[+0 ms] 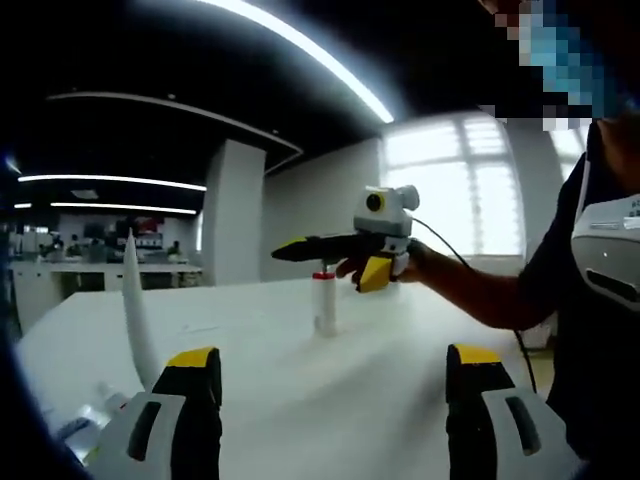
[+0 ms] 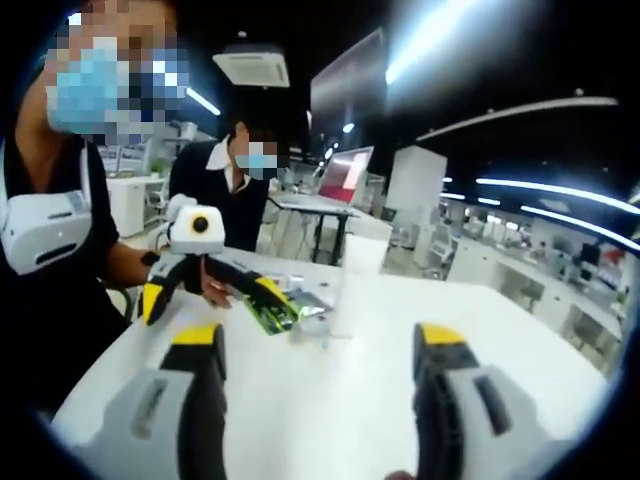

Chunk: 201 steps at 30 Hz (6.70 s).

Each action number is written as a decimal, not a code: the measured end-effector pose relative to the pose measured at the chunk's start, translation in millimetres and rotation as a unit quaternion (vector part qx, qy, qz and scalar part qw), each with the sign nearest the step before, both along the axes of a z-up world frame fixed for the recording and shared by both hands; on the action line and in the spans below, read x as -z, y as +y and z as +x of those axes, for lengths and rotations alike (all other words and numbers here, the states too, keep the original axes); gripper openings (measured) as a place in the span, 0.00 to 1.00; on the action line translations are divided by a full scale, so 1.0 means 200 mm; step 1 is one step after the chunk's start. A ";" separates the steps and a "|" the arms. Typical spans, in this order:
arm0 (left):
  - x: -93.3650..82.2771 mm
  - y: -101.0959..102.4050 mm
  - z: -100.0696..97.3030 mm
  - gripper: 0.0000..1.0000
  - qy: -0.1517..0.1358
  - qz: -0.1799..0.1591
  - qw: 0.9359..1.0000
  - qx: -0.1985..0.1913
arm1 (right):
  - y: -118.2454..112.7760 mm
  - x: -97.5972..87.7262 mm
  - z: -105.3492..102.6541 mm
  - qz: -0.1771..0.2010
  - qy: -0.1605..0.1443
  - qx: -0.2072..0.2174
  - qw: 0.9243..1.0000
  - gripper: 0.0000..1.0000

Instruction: Arrange the skincare products in the storage area until every visible bottle or jar stands upright without overlapping.

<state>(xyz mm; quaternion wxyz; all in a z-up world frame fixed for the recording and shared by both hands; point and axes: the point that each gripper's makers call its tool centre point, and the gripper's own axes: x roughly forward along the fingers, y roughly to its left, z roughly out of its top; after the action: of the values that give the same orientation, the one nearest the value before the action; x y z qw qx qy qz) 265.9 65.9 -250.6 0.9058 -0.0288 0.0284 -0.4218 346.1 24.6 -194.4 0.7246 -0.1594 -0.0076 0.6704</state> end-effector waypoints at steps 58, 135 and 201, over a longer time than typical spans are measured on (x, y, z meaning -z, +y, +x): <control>-0.12 0.42 0.55 0.66 0.004 0.019 0.976 -0.219 | 0.21 -0.26 -0.06 0.109 -0.050 -0.021 0.993 0.56; -0.08 0.53 0.76 0.13 -0.040 0.001 0.968 -0.247 | 0.16 -0.15 0.04 0.058 -0.063 -0.004 0.996 0.43; -0.16 -0.07 0.39 0.12 -0.065 -0.052 0.992 0.097 | 0.17 -0.09 0.04 0.072 0.005 -0.035 0.997 0.26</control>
<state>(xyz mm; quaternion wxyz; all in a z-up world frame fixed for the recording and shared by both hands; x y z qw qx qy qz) 343.5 51.0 -218.8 0.8579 -0.0452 -0.0494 -0.5094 354.4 59.5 -175.8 0.7106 -0.1025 -0.0578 0.6937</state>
